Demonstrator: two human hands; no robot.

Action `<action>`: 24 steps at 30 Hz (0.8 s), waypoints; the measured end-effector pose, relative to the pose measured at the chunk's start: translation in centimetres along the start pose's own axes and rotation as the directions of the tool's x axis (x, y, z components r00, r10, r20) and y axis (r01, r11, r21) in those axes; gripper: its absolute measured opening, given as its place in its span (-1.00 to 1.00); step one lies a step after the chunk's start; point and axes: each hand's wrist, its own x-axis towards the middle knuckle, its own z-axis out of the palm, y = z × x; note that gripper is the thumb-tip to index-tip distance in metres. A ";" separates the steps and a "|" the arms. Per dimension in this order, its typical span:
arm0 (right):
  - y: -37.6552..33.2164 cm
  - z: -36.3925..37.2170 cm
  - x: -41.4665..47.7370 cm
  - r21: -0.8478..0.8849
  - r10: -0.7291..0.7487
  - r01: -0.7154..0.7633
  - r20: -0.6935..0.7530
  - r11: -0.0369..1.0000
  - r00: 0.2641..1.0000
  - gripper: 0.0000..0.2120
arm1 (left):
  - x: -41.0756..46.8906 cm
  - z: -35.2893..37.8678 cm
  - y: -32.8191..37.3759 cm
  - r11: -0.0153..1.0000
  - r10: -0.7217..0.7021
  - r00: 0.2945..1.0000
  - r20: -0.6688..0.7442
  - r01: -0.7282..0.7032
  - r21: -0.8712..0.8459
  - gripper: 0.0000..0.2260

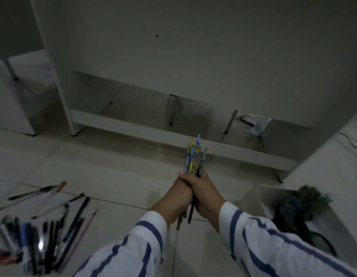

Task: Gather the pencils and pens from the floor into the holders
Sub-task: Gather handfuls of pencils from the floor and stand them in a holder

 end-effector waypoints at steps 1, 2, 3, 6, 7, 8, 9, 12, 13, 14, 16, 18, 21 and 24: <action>-0.7 -1.8 -0.5 0.026 -0.010 0.010 -0.010 1.000 1.000 -0.67 | 0.0 2.0 0.4 0.999 0.038 0.999 0.013 -0.038 -0.005 -0.68; -1.5 -3.6 -1.1 0.052 -0.012 0.013 -0.012 0.999 1.000 -0.70 | -0.3 4.1 1.1 0.998 0.070 0.998 0.011 -0.070 -0.001 -0.71; -2.0 -5.4 -1.7 0.084 -0.011 0.012 -0.015 0.996 1.000 -0.72 | -0.7 5.9 1.5 0.996 0.093 0.996 -0.010 -0.093 0.009 -0.73; -3.5 -10.4 -3.0 0.207 -0.026 0.031 -0.026 0.978 0.999 -0.72 | -1.0 10.5 1.7 0.931 0.270 0.963 -0.016 -0.257 0.258 -0.75; -4.1 -12.0 -3.4 0.248 -0.026 0.033 -0.030 0.968 0.999 -0.69 | -1.0 11.9 1.9 0.903 0.316 0.949 0.007 -0.303 0.306 -0.73; -4.4 -13.7 -3.7 0.282 -0.022 0.031 -0.035 0.959 0.999 -0.67 | -1.0 13.3 2.2 0.881 0.343 0.938 0.053 -0.340 0.328 -0.70; -4.7 -15.3 -4.0 0.310 -0.016 0.028 -0.039 0.950 0.999 -0.65 | -0.8 14.7 2.3 0.857 0.367 0.927 0.084 -0.371 0.356 -0.65; -5.1 -20.3 -4.6 0.387 0.005 0.015 -0.052 0.922 0.999 -0.66 | -0.1 19.1 2.6 0.798 0.406 0.890 0.206 -0.455 0.394 -0.62; -5.1 -22.0 -4.7 0.400 0.018 0.008 -0.062 0.917 0.998 -0.67 | 0.2 20.6 2.3 0.783 0.407 0.880 0.244 -0.474 0.403 -0.66; -5.0 -23.6 -4.6 0.404 0.029 0.002 -0.072 0.915 0.997 -0.67 | 0.6 22.1 2.1 0.767 0.405 0.870 0.281 -0.491 0.413 -0.68; -4.9 -26.6 -4.6 0.410 0.047 -0.003 -0.097 0.912 0.994 -0.68 | 1.5 25.0 1.4 0.744 0.399 0.860 0.319 -0.507 0.435 -0.67; -5.0 -29.6 -4.4 0.421 0.045 0.009 -0.117 0.907 0.992 -0.75 | 2.2 28.0 1.1 0.716 0.400 0.847 0.350 -0.528 0.457 -0.65; -5.6 -33.6 -3.6 0.427 0.006 0.055 -0.141 0.903 0.990 -0.82 | 3.0 32.0 1.7 0.738 0.408 0.829 0.382 -0.546 0.396 -0.61; -6.0 -36.6 -1.8 0.381 -0.078 0.150 -0.198 0.913 0.977 -0.85 | 4.4 35.1 2.2 0.784 0.400 0.821 0.408 -0.537 0.313 -0.55</action>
